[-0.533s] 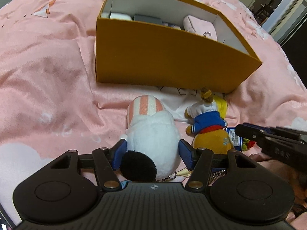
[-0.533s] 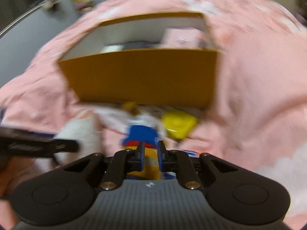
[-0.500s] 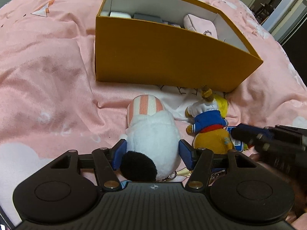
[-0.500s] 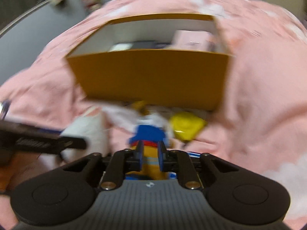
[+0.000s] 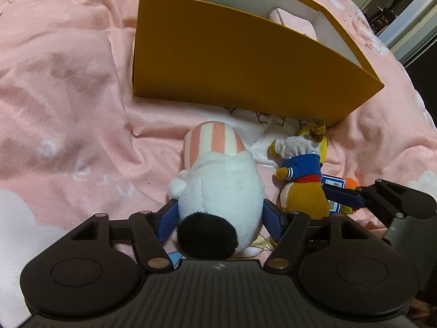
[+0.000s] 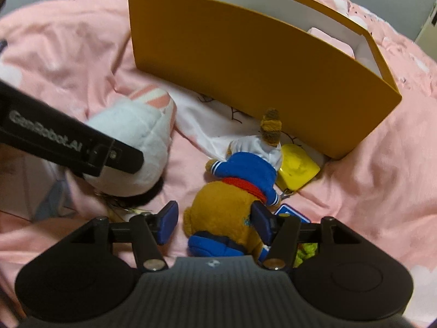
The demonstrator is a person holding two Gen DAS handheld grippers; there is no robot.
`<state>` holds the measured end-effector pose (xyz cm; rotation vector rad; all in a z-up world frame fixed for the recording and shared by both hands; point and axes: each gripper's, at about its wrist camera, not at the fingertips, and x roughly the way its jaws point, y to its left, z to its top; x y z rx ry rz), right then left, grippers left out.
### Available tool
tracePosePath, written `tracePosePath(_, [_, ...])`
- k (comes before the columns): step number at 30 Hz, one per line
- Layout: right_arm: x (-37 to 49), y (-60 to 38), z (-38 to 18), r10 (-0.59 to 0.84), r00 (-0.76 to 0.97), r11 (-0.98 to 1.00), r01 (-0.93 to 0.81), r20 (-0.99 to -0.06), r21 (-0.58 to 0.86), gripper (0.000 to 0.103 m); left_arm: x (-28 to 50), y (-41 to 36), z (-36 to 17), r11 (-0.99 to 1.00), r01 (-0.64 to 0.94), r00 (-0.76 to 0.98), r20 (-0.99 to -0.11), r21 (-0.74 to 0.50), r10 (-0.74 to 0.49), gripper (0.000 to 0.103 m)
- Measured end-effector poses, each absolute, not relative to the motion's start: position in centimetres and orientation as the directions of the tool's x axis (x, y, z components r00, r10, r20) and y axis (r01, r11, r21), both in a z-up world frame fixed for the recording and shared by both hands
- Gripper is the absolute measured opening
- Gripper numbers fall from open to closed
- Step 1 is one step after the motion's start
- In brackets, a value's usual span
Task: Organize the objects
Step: 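Grasp the white plush with the left tool while the right grasps the duck plush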
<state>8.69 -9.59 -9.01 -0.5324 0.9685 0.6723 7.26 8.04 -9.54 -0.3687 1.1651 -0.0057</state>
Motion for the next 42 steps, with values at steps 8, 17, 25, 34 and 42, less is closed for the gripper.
tracePosePath(8, [10.0,-10.9,-9.1,0.254,0.415,0.744,-0.661,-0.874,-0.097,0.061,6.8,7.1,-8.9,0.956,-0.125,0.428,-0.884,-0.266,-0.191,0.074])
tracePosePath(17, [11.8,-17.6,-6.4,0.374,0.363,0.878,-0.434,-0.853,0.200,0.048,6.2,7.7,-7.8,0.927,-0.110,0.469,-0.841,-0.358,-0.269,0.074])
tracePosePath(25, [11.3,-16.9,-5.4,0.293,0.459,0.898,-0.433,-0.839,0.077,0.035,7.0,7.2,-9.0,0.935,-0.161,0.420,-0.879,-0.315,-0.224,0.072])
tracePosePath(34, [9.9,-12.4,-7.5,0.230,0.440,0.790,-0.605,-0.868,-0.098,0.050,7.9,4.7,-10.0,0.974,-0.089,0.401,-0.903,-0.207,-0.156,0.070])
tracePosePath(42, [10.3,-12.9,-8.4,0.270,0.400,0.793,-0.608,-0.876,-0.033,0.052,7.8,4.6,-10.3,0.971,-0.095,0.408,-0.899,-0.219,-0.163,0.069])
